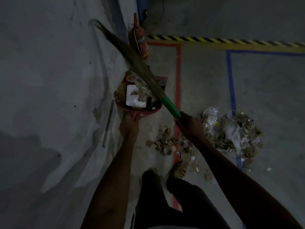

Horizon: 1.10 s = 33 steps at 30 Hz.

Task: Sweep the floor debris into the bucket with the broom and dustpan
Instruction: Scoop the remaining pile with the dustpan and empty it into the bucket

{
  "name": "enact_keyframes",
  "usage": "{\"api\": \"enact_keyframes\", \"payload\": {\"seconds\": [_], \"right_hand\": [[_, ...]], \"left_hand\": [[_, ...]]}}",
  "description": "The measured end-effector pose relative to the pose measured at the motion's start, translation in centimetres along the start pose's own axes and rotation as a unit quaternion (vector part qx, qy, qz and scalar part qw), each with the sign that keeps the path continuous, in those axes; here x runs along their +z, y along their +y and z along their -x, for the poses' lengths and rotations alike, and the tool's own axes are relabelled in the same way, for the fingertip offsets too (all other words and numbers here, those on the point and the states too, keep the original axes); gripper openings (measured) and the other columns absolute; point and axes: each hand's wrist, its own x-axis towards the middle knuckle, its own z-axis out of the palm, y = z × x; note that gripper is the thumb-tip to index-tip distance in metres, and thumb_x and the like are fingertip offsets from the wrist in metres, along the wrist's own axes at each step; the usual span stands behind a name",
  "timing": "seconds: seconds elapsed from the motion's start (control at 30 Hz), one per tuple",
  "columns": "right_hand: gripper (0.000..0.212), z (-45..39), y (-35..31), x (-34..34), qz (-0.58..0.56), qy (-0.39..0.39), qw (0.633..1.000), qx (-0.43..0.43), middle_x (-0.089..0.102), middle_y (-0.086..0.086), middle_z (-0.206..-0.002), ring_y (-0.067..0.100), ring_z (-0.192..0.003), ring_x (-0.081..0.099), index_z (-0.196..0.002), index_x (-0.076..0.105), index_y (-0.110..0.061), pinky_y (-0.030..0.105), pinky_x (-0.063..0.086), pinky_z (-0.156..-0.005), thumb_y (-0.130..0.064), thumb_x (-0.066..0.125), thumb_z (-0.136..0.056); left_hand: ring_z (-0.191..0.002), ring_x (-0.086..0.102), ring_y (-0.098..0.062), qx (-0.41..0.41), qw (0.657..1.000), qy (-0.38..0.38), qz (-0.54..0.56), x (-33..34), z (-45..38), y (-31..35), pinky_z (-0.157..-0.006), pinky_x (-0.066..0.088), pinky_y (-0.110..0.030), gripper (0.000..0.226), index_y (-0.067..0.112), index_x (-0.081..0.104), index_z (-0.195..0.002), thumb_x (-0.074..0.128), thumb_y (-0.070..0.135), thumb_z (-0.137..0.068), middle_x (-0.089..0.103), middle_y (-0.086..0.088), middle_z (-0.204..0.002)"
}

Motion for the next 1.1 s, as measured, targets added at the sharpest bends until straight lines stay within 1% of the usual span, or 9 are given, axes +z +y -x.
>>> {"api": "enact_keyframes", "payload": {"seconds": [0.17,0.37,0.53,0.73,0.8,0.87,0.93,1.0,1.1], "right_hand": [[0.024,-5.2,0.8,1.6,0.005,-0.037,0.999,0.023,0.059,-0.005,-0.071,0.001,-0.053,0.050,-0.116,0.064,-0.020,0.021,0.032,-0.048,-0.037,0.057,-0.101],[0.032,-9.2,2.3,4.5,0.035,-0.058,0.996,0.052,0.066,0.003,-0.075,0.021,-0.061,0.063,-0.121,0.063,-0.022,0.031,0.048,-0.052,-0.043,0.057,-0.098],[0.028,-11.7,2.1,6.3,0.056,-0.074,0.990,0.102,0.059,-0.003,-0.074,0.004,-0.053,0.047,-0.119,0.064,-0.021,0.018,0.028,-0.046,-0.039,0.058,-0.099],[0.028,-13.6,0.9,8.2,0.017,-0.051,0.990,0.131,0.065,-0.001,-0.072,0.015,-0.056,0.061,-0.118,0.065,-0.019,0.026,0.047,-0.048,-0.038,0.059,-0.099],[0.027,-14.0,0.4,8.3,0.010,-0.040,0.990,0.133,0.065,0.000,-0.071,0.015,-0.054,0.060,-0.117,0.065,-0.018,0.026,0.045,-0.047,-0.037,0.059,-0.099],[0.026,-14.4,0.0,8.2,0.009,-0.027,0.990,0.136,0.065,0.000,-0.069,0.014,-0.053,0.059,-0.117,0.066,-0.018,0.022,0.039,-0.047,-0.036,0.060,-0.099],[0.027,-14.7,-0.3,7.9,0.010,-0.018,0.990,0.140,0.065,0.000,-0.070,0.014,-0.054,0.060,-0.118,0.066,-0.020,0.023,0.040,-0.048,-0.037,0.060,-0.099],[0.029,-15.1,-0.6,7.7,0.005,-0.010,0.990,0.141,0.066,-0.001,-0.071,0.013,-0.055,0.060,-0.120,0.067,-0.021,0.024,0.044,-0.050,-0.038,0.059,-0.099],[0.029,-15.5,-0.8,7.2,-0.006,-0.004,0.990,0.139,0.065,-0.002,-0.071,0.006,-0.053,0.057,-0.121,0.067,-0.018,0.021,0.041,-0.048,-0.036,0.059,-0.099]], "left_hand": [[-0.112,0.059,-0.037,-0.044,0.998,-0.045,0.025,2.5,-4.4,-0.6,-0.089,0.045,-0.042,0.072,0.004,0.055,-0.130,0.061,0.062,-0.087,0.062,-0.019,-0.124],[-0.119,0.056,-0.037,-0.033,0.995,-0.091,0.036,4.8,-9.9,-1.3,-0.090,0.045,-0.043,0.080,0.002,0.050,-0.137,0.066,0.059,-0.084,0.057,-0.019,-0.132],[-0.132,0.045,-0.037,-0.067,0.989,-0.134,0.000,6.3,-15.2,-1.8,-0.104,0.040,-0.046,0.090,0.008,0.035,-0.150,0.065,0.061,-0.083,0.044,-0.017,-0.148],[-0.133,0.044,-0.037,-0.049,0.986,-0.145,-0.071,7.1,-19.8,-2.2,-0.104,0.038,-0.043,0.092,0.007,0.025,-0.154,0.068,0.051,-0.086,0.040,-0.017,-0.150],[-0.132,0.045,-0.037,-0.050,0.986,-0.141,-0.068,6.7,-20.6,-1.5,-0.104,0.040,-0.043,0.092,0.006,0.020,-0.154,0.069,0.046,-0.087,0.035,-0.018,-0.152],[-0.112,0.061,-0.026,-0.053,0.994,-0.083,-0.044,6.6,-21.9,-1.6,-0.088,0.054,-0.031,0.078,0.001,0.037,-0.148,0.071,0.039,-0.088,0.048,-0.021,-0.143],[-0.078,0.070,-0.021,-0.038,0.996,-0.070,-0.028,6.6,-23.1,-1.3,-0.061,0.058,-0.025,0.065,-0.005,0.063,-0.123,0.077,0.040,-0.080,0.070,-0.021,-0.107],[-0.077,0.071,-0.032,-0.043,0.986,-0.157,-0.029,5.8,-23.0,-0.3,-0.065,0.056,-0.033,0.056,-0.005,0.070,-0.108,0.066,0.046,-0.085,0.073,-0.020,-0.091],[-0.078,0.071,-0.025,0.033,0.996,-0.086,0.000,4.4,-23.3,1.2,-0.068,0.055,-0.030,0.061,0.005,0.070,-0.114,0.028,0.045,-0.093,0.073,-0.009,-0.091]]}}
